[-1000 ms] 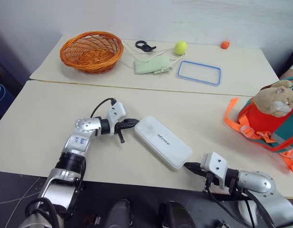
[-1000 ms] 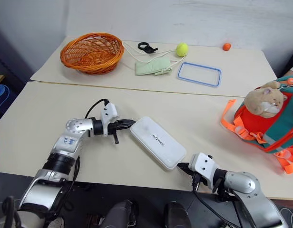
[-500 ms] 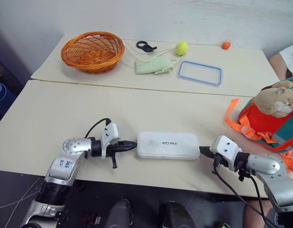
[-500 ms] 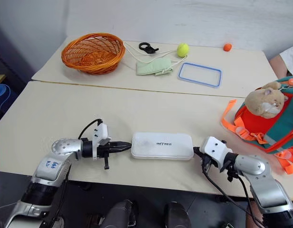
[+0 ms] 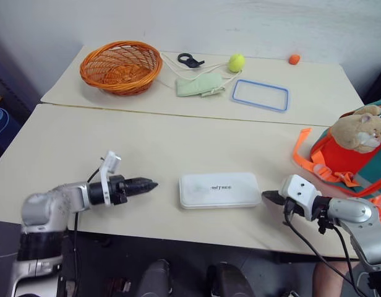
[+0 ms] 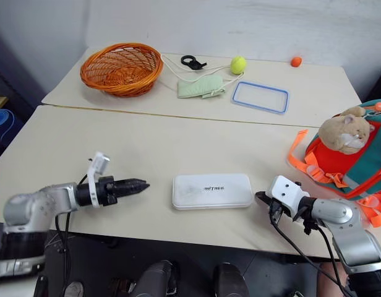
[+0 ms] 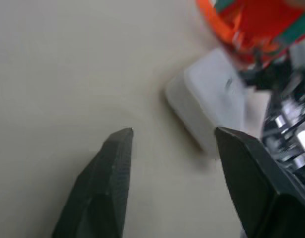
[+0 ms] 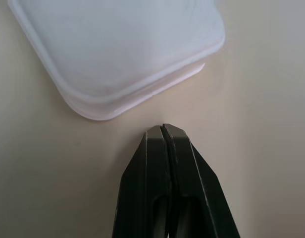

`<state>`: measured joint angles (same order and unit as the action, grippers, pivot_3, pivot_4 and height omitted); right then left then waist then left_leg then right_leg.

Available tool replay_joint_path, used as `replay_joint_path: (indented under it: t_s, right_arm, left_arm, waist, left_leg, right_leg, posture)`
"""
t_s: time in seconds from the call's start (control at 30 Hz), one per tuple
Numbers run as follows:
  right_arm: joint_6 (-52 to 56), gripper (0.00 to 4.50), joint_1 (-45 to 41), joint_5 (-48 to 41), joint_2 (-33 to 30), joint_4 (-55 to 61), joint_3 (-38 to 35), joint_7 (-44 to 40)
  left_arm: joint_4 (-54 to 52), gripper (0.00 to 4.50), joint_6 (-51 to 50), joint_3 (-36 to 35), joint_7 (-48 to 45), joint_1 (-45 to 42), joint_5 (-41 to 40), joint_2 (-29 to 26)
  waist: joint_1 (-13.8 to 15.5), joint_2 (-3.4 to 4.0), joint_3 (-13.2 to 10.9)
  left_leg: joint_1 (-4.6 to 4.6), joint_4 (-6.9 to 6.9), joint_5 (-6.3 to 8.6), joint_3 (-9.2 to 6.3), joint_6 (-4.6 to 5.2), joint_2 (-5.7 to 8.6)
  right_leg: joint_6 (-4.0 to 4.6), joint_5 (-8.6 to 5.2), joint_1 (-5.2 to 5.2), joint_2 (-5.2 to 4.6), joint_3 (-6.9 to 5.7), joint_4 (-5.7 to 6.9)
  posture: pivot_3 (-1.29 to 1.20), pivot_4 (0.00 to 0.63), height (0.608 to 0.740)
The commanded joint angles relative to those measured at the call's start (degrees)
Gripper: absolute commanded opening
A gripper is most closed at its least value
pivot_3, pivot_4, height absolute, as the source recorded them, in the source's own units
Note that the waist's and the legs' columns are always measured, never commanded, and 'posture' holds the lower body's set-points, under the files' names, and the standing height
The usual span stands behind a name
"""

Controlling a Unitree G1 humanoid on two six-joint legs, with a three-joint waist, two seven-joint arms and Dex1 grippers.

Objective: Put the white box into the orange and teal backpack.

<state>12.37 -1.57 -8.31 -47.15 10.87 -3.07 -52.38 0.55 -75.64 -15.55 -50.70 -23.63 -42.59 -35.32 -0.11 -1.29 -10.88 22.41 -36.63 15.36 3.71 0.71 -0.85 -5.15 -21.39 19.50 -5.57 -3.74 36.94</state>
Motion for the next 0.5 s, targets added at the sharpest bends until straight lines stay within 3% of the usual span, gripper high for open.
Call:
replay_joint_path:
  t_s: [0.03, 0.1, 0.2, 0.37, 0.5]
  right_arm:
    - [-1.0, 0.00, -1.6, -0.5, -1.2, -0.1, -0.3, -1.6]
    - [-1.1, 0.00, -2.5, -0.4, -1.1, -0.4, 0.3, -2.3]
    - [-1.1, 0.00, -4.5, 0.2, -0.4, -1.0, 1.8, -2.9]
    - [-1.4, 0.00, -7.8, 1.2, 1.3, -2.3, 5.1, -3.0]
    - [-1.6, 0.00, -9.1, 1.5, 1.7, -2.6, 6.7, -3.3]
  left_arm:
    - [0.3, 3.92, -14.1, -2.3, 4.6, -2.7, -3.7, 2.4]
    - [1.7, 4.47, -16.4, -0.7, 8.8, -4.2, -4.0, 3.3]
    - [6.8, 4.47, -16.9, 6.9, 15.4, -5.5, -12.7, 1.5]
    - [16.6, 4.47, -16.9, 3.6, 28.9, -9.3, -19.5, 8.2]
    - [22.2, 4.47, -16.9, 3.9, 37.4, -11.7, -28.2, 10.3]
  waist:
    - [-0.1, 0.00, 0.0]
    - [-0.1, 0.00, 0.0]
    - [-0.1, 0.00, 0.0]
    - [0.3, 0.07, 0.0]
    - [0.8, 0.07, 0.0]
  left_leg:
    - [0.00, 0.01, 0.00, 0.01, 0.00, 0.02]
    - [0.01, 0.01, 0.00, 0.02, -0.03, 0.02]
    - [0.00, 0.02, -0.03, 0.01, -0.09, -0.01]
    - [-0.08, -0.01, -0.04, 0.03, -0.10, 0.00]
    - [-0.04, -0.29, 0.02, -0.02, -0.05, 0.02]
  right_leg:
    - [0.00, 0.00, 0.01, 0.00, 0.02, -0.01]
    - [0.00, 0.00, 0.02, 0.01, 0.02, -0.02]
    - [0.00, 0.00, 0.02, 0.05, 0.02, -0.01]
    - [0.00, 0.00, -0.04, 0.02, 0.06, 0.02]
    - [-0.01, 0.00, -0.10, -0.02, 0.01, 0.07]
  posture:
    - [0.00, 0.150, 0.740]
    - [0.00, 0.150, 0.740]
    - [0.00, 0.150, 0.740]
    - [0.00, 0.150, 0.740]
    - [0.00, 0.150, 0.740]
